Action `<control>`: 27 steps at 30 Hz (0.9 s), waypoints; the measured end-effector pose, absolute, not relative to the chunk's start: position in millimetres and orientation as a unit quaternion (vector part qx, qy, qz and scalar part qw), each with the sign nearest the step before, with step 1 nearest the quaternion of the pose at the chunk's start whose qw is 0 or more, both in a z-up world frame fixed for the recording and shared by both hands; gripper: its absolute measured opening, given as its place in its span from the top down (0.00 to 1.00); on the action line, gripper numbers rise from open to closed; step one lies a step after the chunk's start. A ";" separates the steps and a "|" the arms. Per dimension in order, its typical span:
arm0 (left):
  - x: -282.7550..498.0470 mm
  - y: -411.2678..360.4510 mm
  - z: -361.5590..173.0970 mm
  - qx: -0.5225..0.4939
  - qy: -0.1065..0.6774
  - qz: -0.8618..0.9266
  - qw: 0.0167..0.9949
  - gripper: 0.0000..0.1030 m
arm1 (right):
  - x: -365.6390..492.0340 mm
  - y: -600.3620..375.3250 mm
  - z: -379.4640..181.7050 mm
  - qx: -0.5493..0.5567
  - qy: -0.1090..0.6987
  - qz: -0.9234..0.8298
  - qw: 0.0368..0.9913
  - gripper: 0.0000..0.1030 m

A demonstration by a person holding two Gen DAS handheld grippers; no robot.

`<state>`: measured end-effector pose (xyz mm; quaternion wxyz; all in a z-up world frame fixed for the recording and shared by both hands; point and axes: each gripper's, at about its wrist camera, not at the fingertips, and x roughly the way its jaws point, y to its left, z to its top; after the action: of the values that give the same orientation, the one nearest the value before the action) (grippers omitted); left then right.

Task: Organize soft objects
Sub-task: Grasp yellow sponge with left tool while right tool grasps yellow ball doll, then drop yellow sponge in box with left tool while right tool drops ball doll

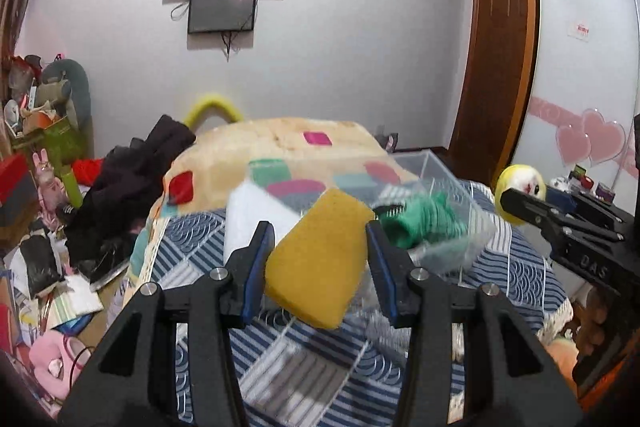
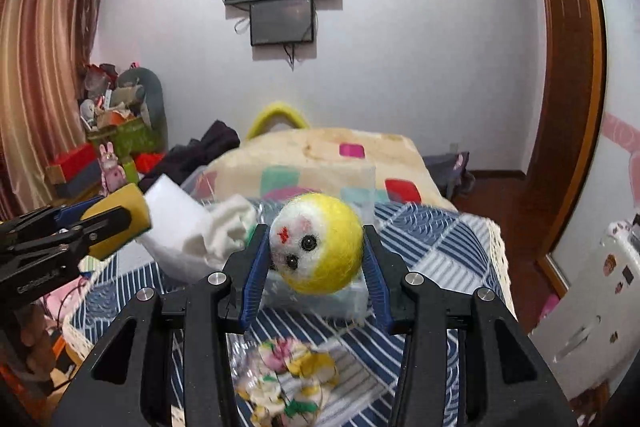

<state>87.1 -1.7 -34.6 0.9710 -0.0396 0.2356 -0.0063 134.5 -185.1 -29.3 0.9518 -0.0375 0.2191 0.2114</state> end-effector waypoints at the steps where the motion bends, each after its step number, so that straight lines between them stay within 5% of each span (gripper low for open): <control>1: 92.3 -0.8 -32.2 -0.042 0.231 -0.007 0.972 0.55 | 137.4 -180.9 -27.8 -0.039 0.215 0.215 0.952 0.60; 20: 182.6 -4.7 -74.5 -0.042 0.288 -0.010 0.957 0.55 | 183.2 -132.7 -74.1 -0.073 0.283 0.227 0.929 0.60; 27: 182.8 -16.6 -81.7 -0.005 0.289 -0.001 0.957 0.44 | 184.5 -134.3 -77.5 -0.080 0.295 0.230 0.924 0.59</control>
<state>182.8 -16.6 -81.7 0.9573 -0.0051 0.2889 -0.0008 184.5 -134.3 -77.5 0.9239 -0.0796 0.2950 0.2303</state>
